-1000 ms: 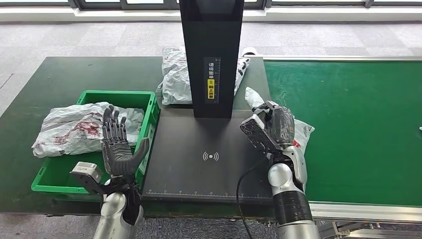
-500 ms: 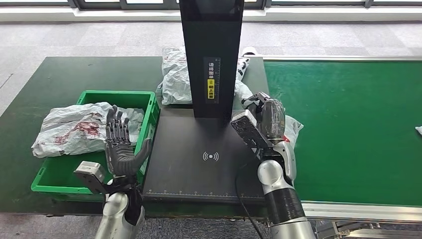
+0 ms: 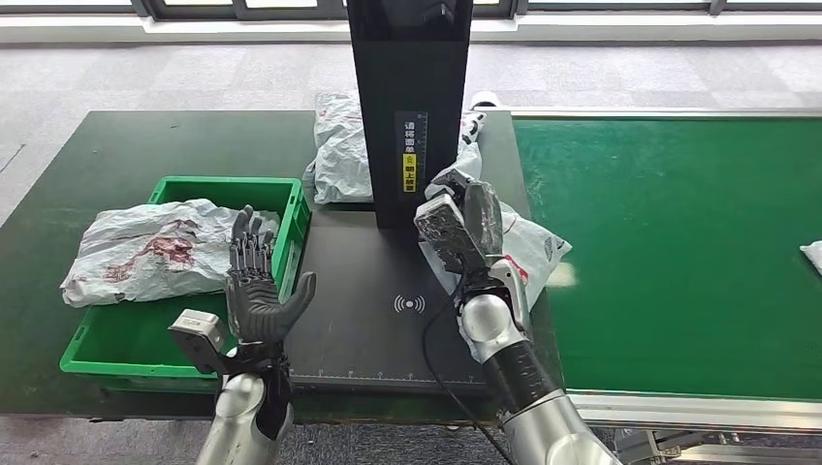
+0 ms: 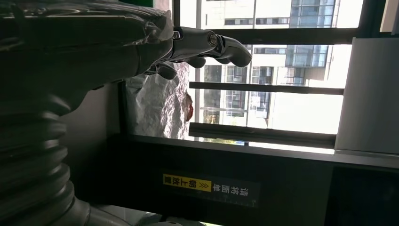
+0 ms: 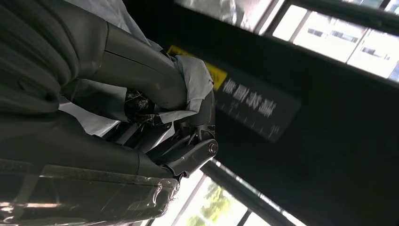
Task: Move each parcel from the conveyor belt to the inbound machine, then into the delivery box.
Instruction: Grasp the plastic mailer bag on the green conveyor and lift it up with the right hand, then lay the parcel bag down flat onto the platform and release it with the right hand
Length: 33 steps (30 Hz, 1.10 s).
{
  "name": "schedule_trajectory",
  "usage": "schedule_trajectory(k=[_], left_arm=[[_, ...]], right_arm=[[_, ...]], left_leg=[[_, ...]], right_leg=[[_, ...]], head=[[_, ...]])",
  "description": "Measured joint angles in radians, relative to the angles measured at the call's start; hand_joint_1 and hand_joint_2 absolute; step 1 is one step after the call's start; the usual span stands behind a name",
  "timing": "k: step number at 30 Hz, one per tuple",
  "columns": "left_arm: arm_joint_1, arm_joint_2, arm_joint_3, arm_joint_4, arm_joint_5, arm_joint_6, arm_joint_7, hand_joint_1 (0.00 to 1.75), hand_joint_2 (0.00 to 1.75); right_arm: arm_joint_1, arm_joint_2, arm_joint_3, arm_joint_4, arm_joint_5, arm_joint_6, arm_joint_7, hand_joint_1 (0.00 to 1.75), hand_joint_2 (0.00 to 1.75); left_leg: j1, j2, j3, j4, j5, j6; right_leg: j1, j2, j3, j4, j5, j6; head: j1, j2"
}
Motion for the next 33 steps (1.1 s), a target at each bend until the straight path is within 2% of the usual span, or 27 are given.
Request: schedule_trajectory(k=[5, 12, 16, 24, 33], left_arm=[[-0.008, 0.000, -0.019, 0.025, 0.004, 0.003, 0.000, 0.00, 1.75], [-0.019, 0.000, -0.041, 0.056, 0.016, 0.005, 0.000, 0.00, 1.75], [-0.025, 0.000, -0.054, 0.074, 0.017, 0.006, 0.000, 0.00, 1.75], [-0.032, 0.000, -0.066, 0.100, 0.016, 0.011, 0.000, 0.00, 1.75], [-0.033, 0.000, -0.067, 0.105, 0.000, 0.013, 0.000, 0.00, 1.75]], right_arm=[[-0.048, 0.001, 0.132, 0.108, -0.132, -0.008, -0.014, 1.75, 1.75], [-0.092, 0.001, 0.253, 0.193, -0.313, 0.081, -0.020, 1.75, 1.75], [-0.110, 0.001, 0.299, 0.228, -0.367, 0.091, -0.036, 0.02, 1.75], [-0.135, 0.001, 0.331, 0.273, -0.440, 0.059, -0.067, 0.00, 1.75], [-0.148, 0.000, 0.330, 0.301, -0.406, 0.111, -0.140, 0.00, 1.75]], left_leg=[[0.000, 0.000, 0.000, 0.000, 0.000, 0.000], [0.000, 0.000, 0.000, 0.000, 0.000, 0.000], [0.000, 0.000, 0.000, 0.000, 0.000, 0.000], [0.000, 0.000, 0.000, 0.000, 0.000, 0.000], [0.000, 0.000, 0.000, 0.000, 0.000, 0.000]], right_leg=[[0.000, 0.000, 0.000, 0.000, 0.000, 0.000], [0.000, 0.000, 0.000, 0.000, 0.000, 0.000], [0.000, 0.000, 0.000, 0.000, 0.000, 0.000], [0.000, 0.000, 0.000, 0.000, 0.000, 0.000], [0.000, 0.000, 0.000, 0.000, 0.000, 0.000]], head=[[0.000, 0.000], [0.000, 0.000], [0.000, 0.000], [0.000, 0.000], [0.000, 0.000]])
